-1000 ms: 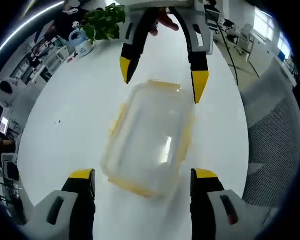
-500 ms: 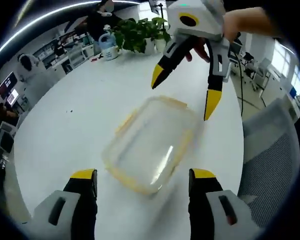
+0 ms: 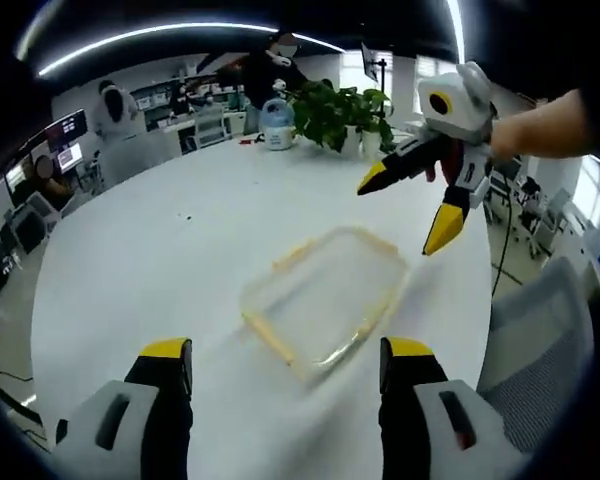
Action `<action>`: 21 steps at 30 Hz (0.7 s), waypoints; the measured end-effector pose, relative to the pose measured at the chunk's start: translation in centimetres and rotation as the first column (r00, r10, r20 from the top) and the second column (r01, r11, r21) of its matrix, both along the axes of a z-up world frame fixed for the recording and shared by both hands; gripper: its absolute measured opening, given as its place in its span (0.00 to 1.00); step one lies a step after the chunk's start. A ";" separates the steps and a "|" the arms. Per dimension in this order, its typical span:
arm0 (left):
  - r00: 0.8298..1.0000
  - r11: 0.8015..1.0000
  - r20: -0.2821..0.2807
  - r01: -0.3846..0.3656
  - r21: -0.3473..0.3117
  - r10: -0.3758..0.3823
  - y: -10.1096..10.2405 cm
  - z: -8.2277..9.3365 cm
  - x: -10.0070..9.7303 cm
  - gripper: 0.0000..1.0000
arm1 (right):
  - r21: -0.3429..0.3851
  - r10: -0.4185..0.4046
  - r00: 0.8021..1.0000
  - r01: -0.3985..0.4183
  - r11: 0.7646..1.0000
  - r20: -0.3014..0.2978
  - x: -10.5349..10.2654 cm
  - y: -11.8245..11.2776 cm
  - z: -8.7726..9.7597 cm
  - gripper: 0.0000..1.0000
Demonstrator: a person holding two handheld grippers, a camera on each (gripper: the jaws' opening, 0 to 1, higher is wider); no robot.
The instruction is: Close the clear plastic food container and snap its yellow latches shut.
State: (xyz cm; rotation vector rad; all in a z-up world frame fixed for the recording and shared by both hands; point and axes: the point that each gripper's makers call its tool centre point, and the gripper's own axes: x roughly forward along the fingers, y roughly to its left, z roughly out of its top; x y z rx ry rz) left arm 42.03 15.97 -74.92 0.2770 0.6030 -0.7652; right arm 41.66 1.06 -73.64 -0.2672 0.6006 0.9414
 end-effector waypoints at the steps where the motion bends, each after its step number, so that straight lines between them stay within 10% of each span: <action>1: 1.000 1.000 0.003 -0.002 -0.006 0.002 0.1 0.0 -0.1 0.77 | 0.009 -0.009 1.000 0.009 1.000 -0.001 -0.1 -0.1 0.1 0.72; 21: 0.984 0.947 0.098 -0.111 -0.300 0.147 2.0 3.3 -1.7 0.81 | 0.221 -0.185 0.980 0.165 0.961 0.070 -2.0 -0.8 2.2 0.74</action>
